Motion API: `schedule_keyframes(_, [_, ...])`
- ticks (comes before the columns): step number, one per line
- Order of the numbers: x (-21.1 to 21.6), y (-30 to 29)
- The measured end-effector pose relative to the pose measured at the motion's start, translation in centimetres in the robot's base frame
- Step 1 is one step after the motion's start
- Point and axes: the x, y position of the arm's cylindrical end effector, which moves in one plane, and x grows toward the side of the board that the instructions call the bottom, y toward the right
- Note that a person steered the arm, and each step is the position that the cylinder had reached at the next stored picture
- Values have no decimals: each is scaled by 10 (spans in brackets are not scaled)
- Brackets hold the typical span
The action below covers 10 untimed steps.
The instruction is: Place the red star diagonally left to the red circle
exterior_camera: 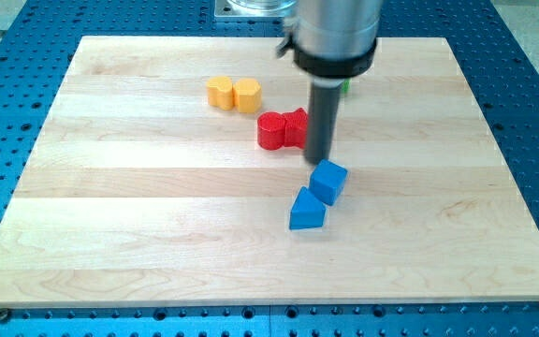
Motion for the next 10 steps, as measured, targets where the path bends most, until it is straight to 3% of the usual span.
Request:
schedule_keyframes(1, [-17,41])
schedule_keyframes(2, [-19,-48])
schedule_keyframes(3, [-23,-67])
schedule_keyframes(4, [-12,-130])
schedule_keyframes(6, [73,-166])
schedule_keyframes(7, [66,-111])
schedule_keyframes(8, [33,-97])
schedule_keyframes(9, [14,-135])
schedule_keyframes(10, [53,-216])
